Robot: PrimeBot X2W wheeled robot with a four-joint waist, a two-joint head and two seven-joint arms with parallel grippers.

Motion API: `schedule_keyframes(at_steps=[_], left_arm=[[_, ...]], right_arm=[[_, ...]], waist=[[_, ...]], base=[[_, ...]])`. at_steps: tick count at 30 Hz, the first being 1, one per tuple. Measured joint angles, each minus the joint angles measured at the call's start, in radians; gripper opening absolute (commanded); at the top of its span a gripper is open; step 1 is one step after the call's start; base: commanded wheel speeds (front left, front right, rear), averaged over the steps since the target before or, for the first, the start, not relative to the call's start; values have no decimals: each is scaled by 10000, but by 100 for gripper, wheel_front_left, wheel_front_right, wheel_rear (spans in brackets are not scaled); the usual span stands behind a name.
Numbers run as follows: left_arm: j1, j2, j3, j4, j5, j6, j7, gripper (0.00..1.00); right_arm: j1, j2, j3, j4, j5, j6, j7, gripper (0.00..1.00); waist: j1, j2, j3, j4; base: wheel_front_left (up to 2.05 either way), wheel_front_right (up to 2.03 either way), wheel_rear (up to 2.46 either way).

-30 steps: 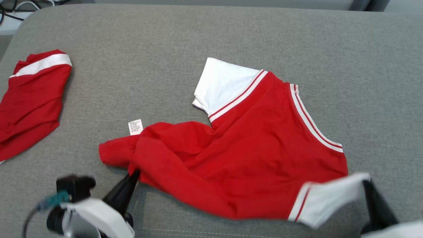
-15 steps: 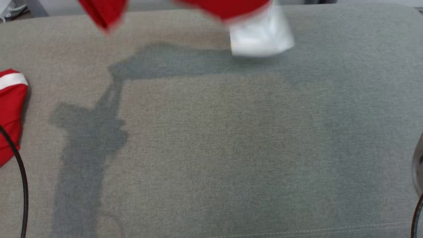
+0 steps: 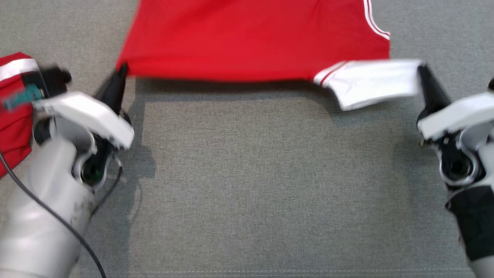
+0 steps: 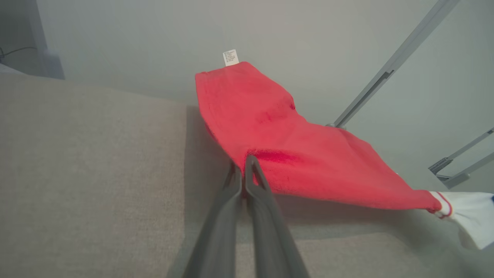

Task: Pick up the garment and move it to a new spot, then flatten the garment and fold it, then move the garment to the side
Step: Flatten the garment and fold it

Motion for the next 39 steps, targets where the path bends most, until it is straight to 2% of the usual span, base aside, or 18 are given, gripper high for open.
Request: schedule_keyframes(at_steps=[4, 11, 16, 20, 23, 24, 26, 29, 33, 36, 39], left_arm=[[1133, -190, -79, 40, 121, 190, -863, 0], [2523, 65, -326, -986, 347, 805, -1043, 0], [4352, 410, -330, -2502, 330, 1532, -1070, 0], [5765, 828, -309, -3962, 316, 2320, -1005, 0], [6664, 1037, -257, -4926, 244, 2859, -876, 0], [7103, 1179, -159, -5497, 244, 3152, -867, 0], [7263, 1273, -113, -5781, 242, 3281, -844, 0], [7520, 1624, -56, -6458, 245, 3697, -529, 0], [7657, 1743, -40, -7053, 251, 3950, -412, 0], [7657, 1762, -23, -7235, 257, 4094, -280, 0], [7660, 1697, -102, -7078, 226, 4090, -249, 0]], right_arm=[[1231, 59, 94, -339, 667, 0, -295, 0], [2672, -203, 301, -1618, 1091, 2, -625, 0], [4515, -284, 247, -2796, 1072, 0, -715, 0], [6146, -130, -184, -3605, 782, 2, -711, 0], [7171, 228, -625, -4172, 474, 0, -568, 0], [7694, 612, -982, -4581, 270, 2, -445, 0], [7884, 786, -1141, -4821, 211, 0, -351, 0], [8227, 1150, -1586, -5250, -192, 0, 159, 0], [8414, 1680, -2140, -5879, -282, 0, 449, 0], [8431, 1795, -2416, -6077, -349, 0, 658, 0], [8431, 1866, -2510, -5845, -1078, 0, 894, 0]], waist=[[0, 0, 1, 56], [0, 0, -440, 82], [0, 0, -883, 112], [0, 0, -1201, 130], [0, 0, -1377, 136], [0, 0, -1455, 137], [1, 0, -1480, 140], [0, 0, -1540, 150], [0, 0, -1607, 157], [1, 0, -1622, 141], [0, 0, -1593, 113]], base=[[0, 0, 0], [0, 0, 0], [0, 0, 0], [0, 0, 0], [0, 0, 0], [0, 0, 0], [0, 0, 0], [0, 0, 0], [0, 0, 0], [0, 0, 0], [0, 0, 0]])
